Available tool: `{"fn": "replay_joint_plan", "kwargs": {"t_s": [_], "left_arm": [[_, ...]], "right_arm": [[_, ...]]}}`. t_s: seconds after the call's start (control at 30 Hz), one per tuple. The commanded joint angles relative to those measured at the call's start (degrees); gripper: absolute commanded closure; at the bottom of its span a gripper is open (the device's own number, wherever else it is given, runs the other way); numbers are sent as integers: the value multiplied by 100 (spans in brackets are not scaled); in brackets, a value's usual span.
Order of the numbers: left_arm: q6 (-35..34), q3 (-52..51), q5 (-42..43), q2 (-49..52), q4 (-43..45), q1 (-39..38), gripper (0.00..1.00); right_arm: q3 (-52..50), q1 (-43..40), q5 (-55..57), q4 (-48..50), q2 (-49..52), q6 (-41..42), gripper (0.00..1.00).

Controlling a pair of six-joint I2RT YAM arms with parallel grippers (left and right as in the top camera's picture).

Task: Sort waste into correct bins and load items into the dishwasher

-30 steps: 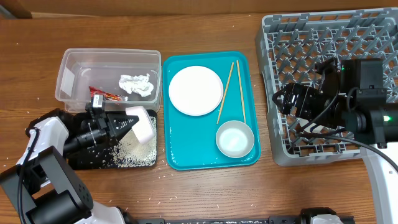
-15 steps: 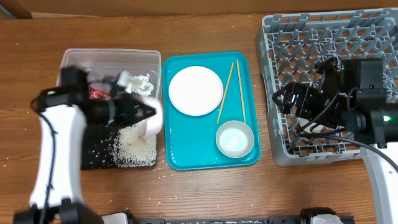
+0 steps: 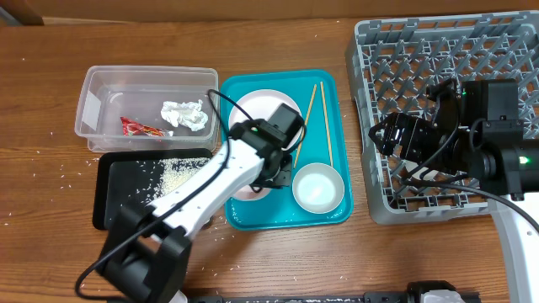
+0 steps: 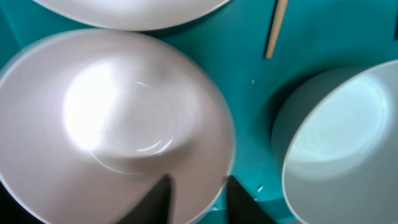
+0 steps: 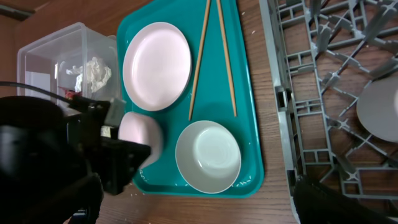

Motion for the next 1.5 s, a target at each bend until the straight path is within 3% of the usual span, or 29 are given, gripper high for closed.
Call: {"fn": "replay_joint_plan", "kwargs": {"t_s": [0.0,0.1,0.3,0.37,0.4,0.43,0.57,0.73,0.9,1.0,1.03,1.1,1.2,1.33,1.47], "left_arm": [[-210,24,-310,52,133,-101,53],[-129,94,-138,52,2,-98,45],[-131,1141,-348,-181,-1117,-101,45],[-133,1624,-474,-365,-1484,-101,29],[-131,1829,-535,-459,-1641,-101,4],[-129,2070,-634,-579,-1827,-101,0],[-92,2806,-695,-1056,-2323,-101,0],[-55,3034,-284,-1567,-2065,-98,0],[470,3034,-820,-1794,-2332,-94,0],[739,3025,-1198,-1908,-2050,-63,0],[1060,3008,-1370,-1978,-1818,-50,0],[2437,2876,-1394,-2232,-949,-2,0],[3281,2590,-946,-2522,-289,208,0],[3432,1613,-190,-3134,669,839,0],[3432,-15,444,-4148,2061,1635,0]], "right_arm": [[125,17,48,2,-20,-2,0],[125,17,48,2,-20,-4,0],[125,17,50,317,-20,-4,0],[125,17,48,365,-20,-4,0],[125,17,50,354,-20,-4,0],[125,17,50,358,-20,-4,0],[125,17,50,358,-20,-4,0],[125,17,50,356,-20,-4,0],[125,17,50,356,-20,-4,0],[125,17,50,356,-20,-4,0],[125,17,50,356,-20,-4,0],[125,17,50,356,-20,-4,0],[125,17,50,356,-20,-4,0],[125,17,50,356,-20,-4,0],[125,17,48,356,-20,-4,0]]}}
